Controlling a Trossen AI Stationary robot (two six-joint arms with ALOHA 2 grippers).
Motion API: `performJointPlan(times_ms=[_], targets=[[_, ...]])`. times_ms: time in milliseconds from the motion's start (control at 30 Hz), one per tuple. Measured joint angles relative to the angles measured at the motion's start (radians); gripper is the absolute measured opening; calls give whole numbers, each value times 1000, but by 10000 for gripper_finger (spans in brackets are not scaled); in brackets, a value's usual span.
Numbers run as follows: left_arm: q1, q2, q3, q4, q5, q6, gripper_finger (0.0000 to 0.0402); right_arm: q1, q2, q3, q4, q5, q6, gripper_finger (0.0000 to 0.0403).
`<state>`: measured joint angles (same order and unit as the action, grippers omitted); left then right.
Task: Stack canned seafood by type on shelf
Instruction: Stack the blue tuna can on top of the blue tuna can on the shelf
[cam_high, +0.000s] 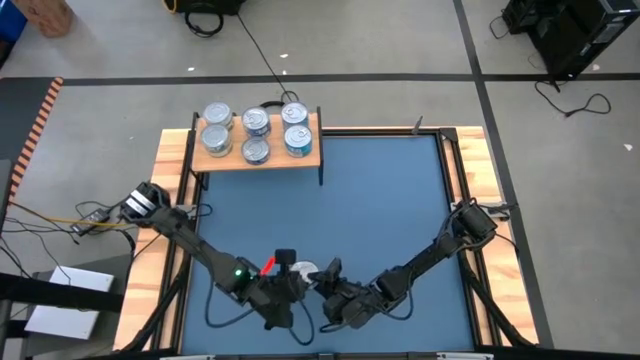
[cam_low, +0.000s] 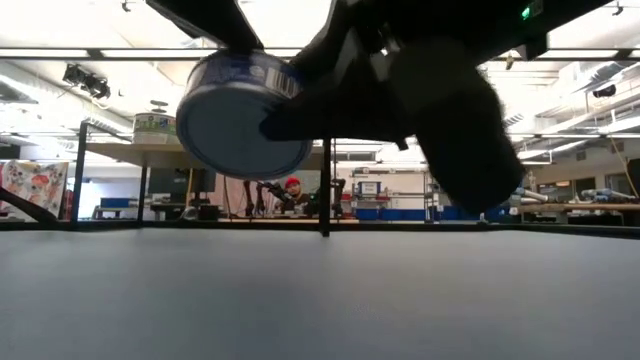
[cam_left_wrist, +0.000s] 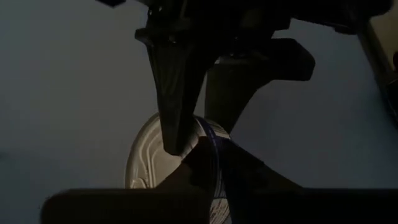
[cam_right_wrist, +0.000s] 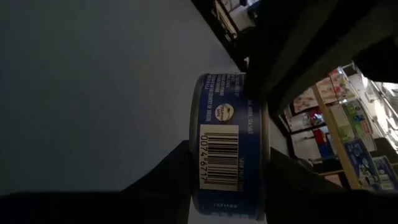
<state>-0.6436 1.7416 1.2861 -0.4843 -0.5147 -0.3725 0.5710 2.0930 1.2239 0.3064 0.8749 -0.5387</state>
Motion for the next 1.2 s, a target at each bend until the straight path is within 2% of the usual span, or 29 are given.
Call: performJointPlan(times_ms=[100, 233, 533, 833, 1067, 1200], targets=[[-26, 0, -2, 21, -19, 3, 16, 4, 0, 0, -6, -2, 3, 142], [-47, -18, -48, 108, 31, 7, 4, -3, 0, -2, -17, 31, 9, 142], [-34, -191, -314, 425, 36, 19, 2, 2, -1, -2, -35, 21, 1, 142], [-27, -361, -629, 710, 10, -74, 1, -15, -1, -1, -54, 15, -60, 142], [-28, -439, -786, 886, 11, -40, 1, -52, -1, 112, -214, -11, -137, 142], [-41, -491, -881, 1070, 37, 10, 1, -87, -1, 202, -323, 4, -206, 142]])
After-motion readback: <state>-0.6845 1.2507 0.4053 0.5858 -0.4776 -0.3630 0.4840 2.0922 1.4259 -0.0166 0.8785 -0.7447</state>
